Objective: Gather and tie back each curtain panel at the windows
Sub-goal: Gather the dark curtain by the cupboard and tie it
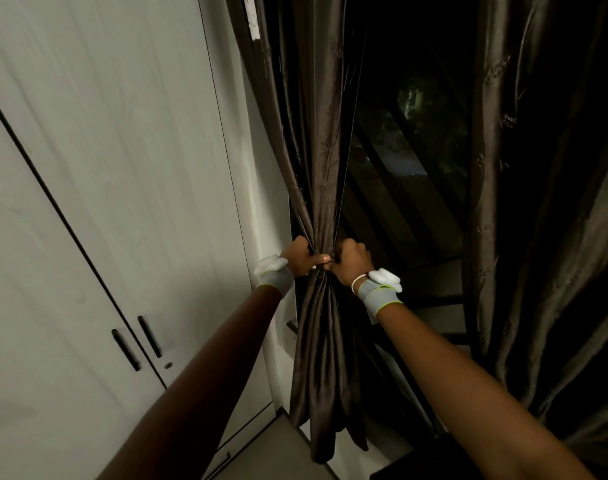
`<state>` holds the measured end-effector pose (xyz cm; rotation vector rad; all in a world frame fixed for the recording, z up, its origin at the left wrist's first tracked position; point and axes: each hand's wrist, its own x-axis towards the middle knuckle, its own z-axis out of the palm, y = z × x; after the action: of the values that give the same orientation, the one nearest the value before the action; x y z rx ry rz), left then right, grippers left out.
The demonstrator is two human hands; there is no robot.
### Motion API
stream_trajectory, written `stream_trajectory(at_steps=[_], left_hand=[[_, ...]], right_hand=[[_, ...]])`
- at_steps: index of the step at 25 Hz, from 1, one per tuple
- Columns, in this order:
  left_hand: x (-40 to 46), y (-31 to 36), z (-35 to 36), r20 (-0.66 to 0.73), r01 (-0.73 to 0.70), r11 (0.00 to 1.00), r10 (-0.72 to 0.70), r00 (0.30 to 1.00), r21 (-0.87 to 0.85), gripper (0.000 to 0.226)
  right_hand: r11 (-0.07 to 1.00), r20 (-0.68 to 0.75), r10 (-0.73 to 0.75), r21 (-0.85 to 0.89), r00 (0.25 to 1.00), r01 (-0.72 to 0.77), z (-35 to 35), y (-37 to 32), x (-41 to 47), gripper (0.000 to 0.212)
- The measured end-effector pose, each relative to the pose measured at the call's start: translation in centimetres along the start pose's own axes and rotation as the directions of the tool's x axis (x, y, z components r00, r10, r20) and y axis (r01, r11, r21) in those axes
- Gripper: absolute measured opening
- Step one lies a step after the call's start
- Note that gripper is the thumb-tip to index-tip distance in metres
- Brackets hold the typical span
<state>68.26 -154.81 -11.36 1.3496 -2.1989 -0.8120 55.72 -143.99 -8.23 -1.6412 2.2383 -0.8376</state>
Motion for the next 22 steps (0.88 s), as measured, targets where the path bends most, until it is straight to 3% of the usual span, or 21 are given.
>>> stream_trajectory(at_steps=[14,18,22], left_hand=[[2.9,-2.6,0.3,-0.170,-0.168,0.985,0.172,0.970,0.036,0.078],[5.7,-4.6,0.8,-0.235,-0.242,0.969,0.225,0.946,-0.044,0.074],[8.5,-5.8,0.6,-0.179,-0.341,0.925,0.311,0.934,-0.171,0.049]], right_hand=[[0.995,-0.043,-0.094,0.013,0.995,0.095,0.7,0.4,3.9,0.053],[0.990,-0.094,-0.137,0.002,0.986,0.138,2.4,0.7,6.7,0.057],[0.984,-0.174,-0.180,-0.050,0.968,0.174,4.3,0.6,9.1,0.057]])
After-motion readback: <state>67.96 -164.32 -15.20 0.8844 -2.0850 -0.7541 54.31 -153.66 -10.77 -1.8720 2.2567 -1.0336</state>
